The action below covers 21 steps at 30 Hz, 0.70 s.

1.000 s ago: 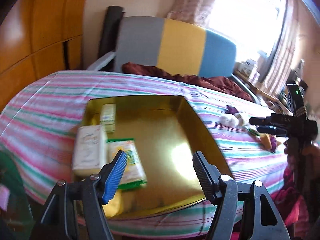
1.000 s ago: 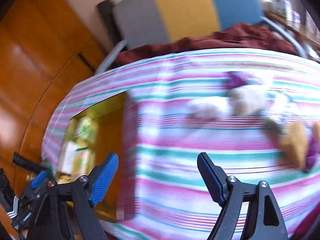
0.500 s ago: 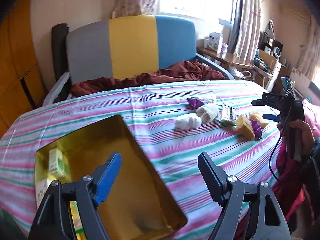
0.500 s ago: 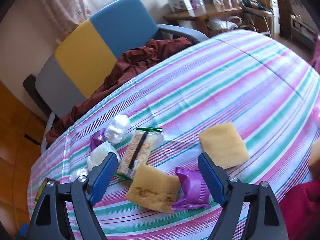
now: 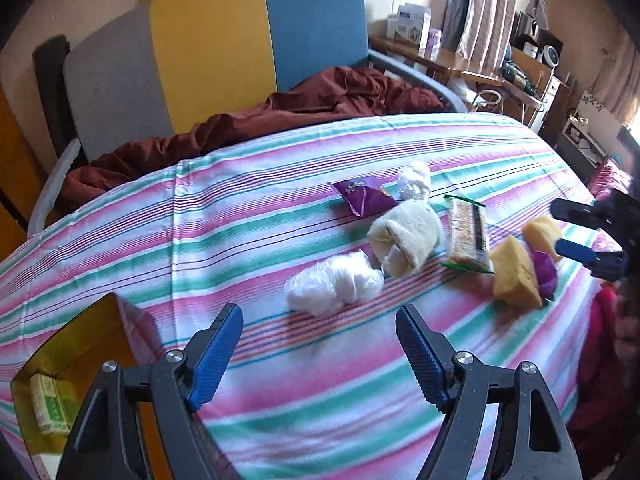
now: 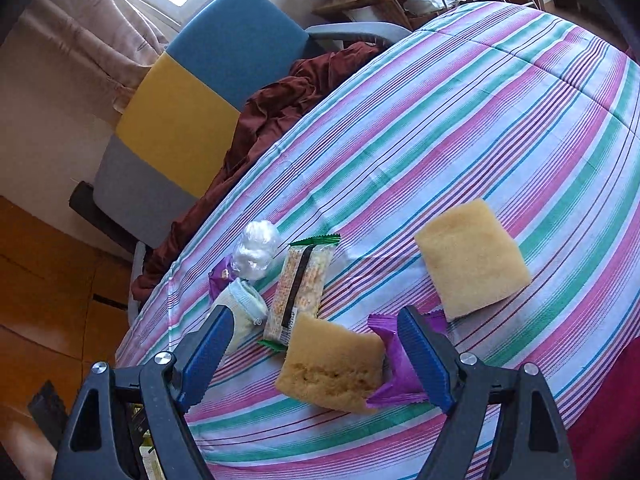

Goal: Organize objects
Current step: 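Move the left tool to the white cotton ball and grasp it, then lift the cotton ball with the left tool while the right tool grasps the yellow sponge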

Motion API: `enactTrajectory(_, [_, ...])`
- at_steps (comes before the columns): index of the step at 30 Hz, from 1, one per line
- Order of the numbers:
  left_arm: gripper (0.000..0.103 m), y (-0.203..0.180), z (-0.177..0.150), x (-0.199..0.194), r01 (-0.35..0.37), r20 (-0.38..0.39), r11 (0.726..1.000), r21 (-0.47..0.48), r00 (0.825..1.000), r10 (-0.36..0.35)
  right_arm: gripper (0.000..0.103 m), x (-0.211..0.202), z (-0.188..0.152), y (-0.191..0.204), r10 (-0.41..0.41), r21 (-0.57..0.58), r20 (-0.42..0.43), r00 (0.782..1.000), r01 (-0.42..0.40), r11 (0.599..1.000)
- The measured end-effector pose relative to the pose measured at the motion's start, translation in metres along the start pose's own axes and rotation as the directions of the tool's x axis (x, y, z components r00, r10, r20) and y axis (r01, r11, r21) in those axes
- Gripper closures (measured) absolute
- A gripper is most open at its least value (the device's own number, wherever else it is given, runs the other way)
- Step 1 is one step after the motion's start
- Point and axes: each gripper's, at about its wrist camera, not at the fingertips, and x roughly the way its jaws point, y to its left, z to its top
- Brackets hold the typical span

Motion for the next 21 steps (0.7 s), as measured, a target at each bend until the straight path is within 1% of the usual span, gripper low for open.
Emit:
enactTrajectory(4, [0.023, -0.005, 0.014, 0.027, -0.021, -0.011, 1.000, 0.020, 1.000, 0.022, 0.018, 0.001, 0.000, 0.002, 0.010, -0.005, -0.008, 1.000, -0.010, 1.000])
enactTrajectory(7, [0.023, -0.012, 0.021, 0.046, -0.035, -0.026, 0.995, 0.090, 0.999, 0.038, 0.018, 0.002, -0.001, 0.002, 0.019, -0.004, -0.016, 1.000, -0.019, 1.000])
enactTrajectory(9, [0.023, -0.015, 0.023, 0.058, -0.026, -0.043, 0.993, 0.112, 0.999, 0.031, 0.018, 0.003, -0.001, 0.002, 0.021, -0.002, -0.021, 1.000, -0.021, 1.000])
enactTrajectory(11, [0.024, -0.015, 0.025, 0.069, -0.008, -0.055, 0.994, 0.109, 0.998, 0.014, 0.018, 0.004, 0.000, 0.001, 0.021, 0.000, -0.023, 1.000, -0.021, 1.000])
enactTrajectory(12, [0.027, -0.015, 0.026, 0.073, 0.004, -0.063, 0.995, 0.099, 0.998, 0.002, 0.018, 0.004, 0.000, 0.001, 0.021, 0.001, -0.021, 1.000, -0.021, 1.000])
enactTrajectory(13, [0.046, -0.014, 0.025, 0.077, 0.019, -0.076, 0.996, 0.083, 0.997, -0.013, 0.018, 0.003, 0.000, 0.001, 0.017, 0.001, -0.016, 1.000, -0.016, 1.000])
enactTrajectory(14, [0.068, -0.013, 0.024, 0.083, 0.036, -0.107, 0.997, 0.063, 0.994, -0.029, 0.018, 0.002, 0.001, 0.000, 0.012, 0.004, -0.010, 1.000, -0.012, 1.000])
enactTrajectory(15, [0.067, -0.013, 0.020, 0.088, 0.036, -0.134, 0.998, 0.048, 0.991, -0.030, 0.018, 0.001, 0.002, -0.001, 0.006, 0.010, 0.000, 1.000, -0.006, 1.000])
enactTrajectory(16, [0.067, -0.016, 0.017, 0.085, 0.029, -0.103, 0.998, 0.054, 0.994, -0.023, 0.018, 0.000, 0.003, -0.003, 0.002, 0.019, 0.010, 1.000, -0.003, 1.000])
enactTrajectory(17, [0.067, -0.018, 0.013, 0.084, 0.030, -0.098, 0.997, 0.067, 0.995, -0.023, 0.018, -0.002, 0.004, -0.006, 0.001, 0.031, 0.019, 1.000, -0.001, 1.000])
enactTrajectory(19, [0.068, -0.021, 0.007, 0.079, 0.044, -0.096, 0.997, 0.062, 0.995, -0.038, 0.018, -0.003, 0.005, -0.011, -0.003, 0.055, 0.029, 1.000, 0.001, 0.999])
enactTrajectory(21, [0.068, -0.024, -0.001, 0.072, 0.045, -0.098, 0.997, 0.061, 0.994, -0.039, 0.018, -0.003, 0.007, -0.014, -0.007, 0.066, 0.031, 0.999, 0.005, 0.998])
